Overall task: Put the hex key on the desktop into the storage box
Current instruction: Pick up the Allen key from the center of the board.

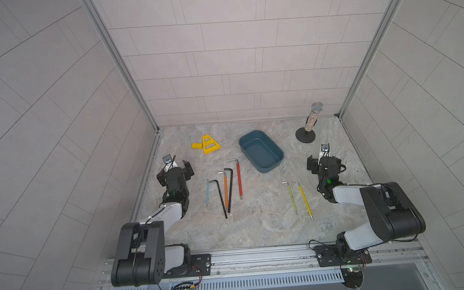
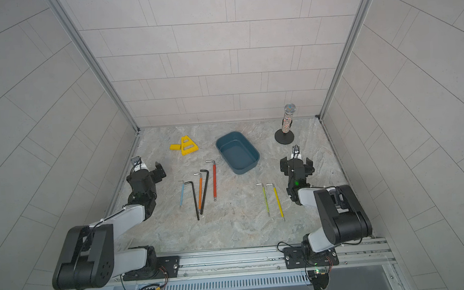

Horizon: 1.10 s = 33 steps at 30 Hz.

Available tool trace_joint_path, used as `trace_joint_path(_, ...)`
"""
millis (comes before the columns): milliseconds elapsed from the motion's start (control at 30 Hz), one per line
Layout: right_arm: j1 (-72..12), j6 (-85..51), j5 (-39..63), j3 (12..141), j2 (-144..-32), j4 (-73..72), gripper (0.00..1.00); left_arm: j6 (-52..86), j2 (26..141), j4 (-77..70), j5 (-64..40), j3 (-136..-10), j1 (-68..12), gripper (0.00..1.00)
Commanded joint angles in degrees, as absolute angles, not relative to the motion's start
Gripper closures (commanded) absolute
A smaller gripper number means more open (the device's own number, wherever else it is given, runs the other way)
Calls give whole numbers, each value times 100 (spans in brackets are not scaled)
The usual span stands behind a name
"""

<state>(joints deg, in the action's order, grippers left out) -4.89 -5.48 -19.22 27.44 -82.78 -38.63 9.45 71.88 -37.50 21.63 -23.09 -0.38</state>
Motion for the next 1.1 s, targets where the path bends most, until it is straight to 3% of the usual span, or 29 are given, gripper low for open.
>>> trace_joint_path(0,-548,-962,-2327,3314,-7852,-2044,0,1905,6606,-2409,3156,-2568,-77,0)
trace_joint_path(167,-560,-1524,-2199,3457,-7304,-1009,0,2618,6315,-241,2786,-3491,-67,0)
trace_joint_path(467,-556,-1987,-1326,4368,-6490,1467,1,3179,6373,1580,942,-4513,-78,0)
trace_joint_path(700,-556,-2177,-541,4456,-6011,2304,4,3640,6580,2088,-563,-4864,-80,0)
trace_joint_path(1067,-585,-2517,275,4972,-6202,3545,11,3680,6739,3194,-1768,-5224,-297,0)
